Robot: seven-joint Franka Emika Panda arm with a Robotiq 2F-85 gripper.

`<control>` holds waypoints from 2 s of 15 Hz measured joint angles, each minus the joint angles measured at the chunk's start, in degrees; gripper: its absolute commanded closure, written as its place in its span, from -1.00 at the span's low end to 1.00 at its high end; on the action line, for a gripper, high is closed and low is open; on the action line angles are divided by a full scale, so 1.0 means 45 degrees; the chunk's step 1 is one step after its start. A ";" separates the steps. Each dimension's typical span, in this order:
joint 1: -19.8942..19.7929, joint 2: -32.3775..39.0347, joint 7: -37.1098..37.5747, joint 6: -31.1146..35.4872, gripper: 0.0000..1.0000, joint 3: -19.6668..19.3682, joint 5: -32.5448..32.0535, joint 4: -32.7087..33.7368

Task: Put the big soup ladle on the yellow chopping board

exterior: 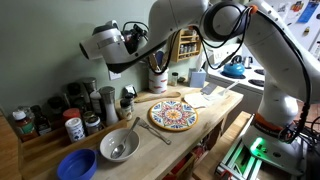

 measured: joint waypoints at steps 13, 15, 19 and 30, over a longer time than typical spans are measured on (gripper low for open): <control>-0.0008 -0.0035 -0.1561 -0.0513 0.93 -0.0470 -0.1756 0.1271; -0.0001 -0.0037 -0.1904 -0.0524 0.93 -0.0515 -0.2021 0.1517; 0.0007 -0.0049 -0.2650 -0.0529 0.93 -0.0614 -0.2509 0.2078; 0.0059 -0.0125 -0.3544 -0.0528 0.93 -0.0946 -0.3188 0.3249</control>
